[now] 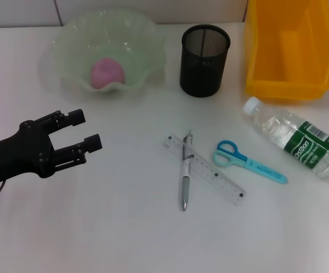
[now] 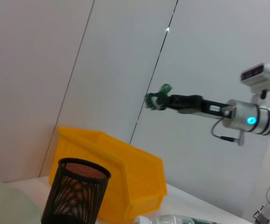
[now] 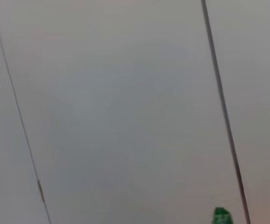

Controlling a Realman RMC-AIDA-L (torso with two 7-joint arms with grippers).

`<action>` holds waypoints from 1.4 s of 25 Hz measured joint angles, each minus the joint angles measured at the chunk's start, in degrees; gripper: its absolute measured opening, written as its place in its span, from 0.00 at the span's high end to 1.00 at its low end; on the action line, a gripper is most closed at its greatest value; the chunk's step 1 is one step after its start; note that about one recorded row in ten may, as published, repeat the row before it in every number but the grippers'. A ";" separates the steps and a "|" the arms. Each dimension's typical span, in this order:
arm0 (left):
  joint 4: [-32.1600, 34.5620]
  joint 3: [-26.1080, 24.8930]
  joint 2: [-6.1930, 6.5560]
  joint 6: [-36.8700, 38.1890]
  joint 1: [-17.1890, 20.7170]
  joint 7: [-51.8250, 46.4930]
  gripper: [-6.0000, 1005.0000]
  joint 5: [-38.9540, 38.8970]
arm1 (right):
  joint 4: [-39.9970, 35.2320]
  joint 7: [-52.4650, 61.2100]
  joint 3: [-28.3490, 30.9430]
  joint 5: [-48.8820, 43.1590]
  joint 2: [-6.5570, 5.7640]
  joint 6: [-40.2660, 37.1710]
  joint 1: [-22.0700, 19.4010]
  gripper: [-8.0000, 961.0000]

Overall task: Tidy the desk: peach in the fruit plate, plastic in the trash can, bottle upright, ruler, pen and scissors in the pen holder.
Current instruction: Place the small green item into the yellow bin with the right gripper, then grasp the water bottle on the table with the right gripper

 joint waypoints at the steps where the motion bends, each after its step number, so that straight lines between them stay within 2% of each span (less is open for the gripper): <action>1: 0.00 0.00 -0.01 0.00 -0.03 0.00 0.20 0.00 | 0.64 0.00 -0.12 -0.27 0.00 0.67 0.60 0.79; 11: 0.00 0.00 0.04 -0.10 -0.09 0.00 0.20 0.02 | 0.91 0.11 -0.40 -1.15 -0.01 2.40 1.83 0.55; 16: 0.00 0.00 0.12 -0.09 0.05 0.00 0.20 0.02 | -0.84 1.86 -0.40 -3.03 -0.31 -1.48 1.67 0.34; 19: 0.00 0.00 0.13 -0.07 0.05 0.00 0.20 0.01 | -7.16 8.54 -0.67 -11.96 -1.03 -8.47 1.45 0.27; 21: 0.01 0.00 0.20 -0.01 -0.03 0.00 0.20 -0.02 | -14.67 15.60 -1.31 -21.34 -1.34 -14.70 1.54 0.23; 26: 0.00 0.00 0.19 -0.09 -0.26 0.01 0.20 0.00 | -31.15 28.44 -3.70 -37.80 0.02 -28.68 1.80 0.21; 30: 0.03 0.06 0.11 -0.09 -0.35 0.15 0.20 0.02 | -35.64 33.92 -7.12 -43.21 0.22 -34.62 1.94 0.20; 35: 0.03 0.13 0.06 -0.32 -0.43 0.39 0.20 0.02 | -34.70 36.56 -10.14 -52.12 0.10 -36.18 3.51 0.20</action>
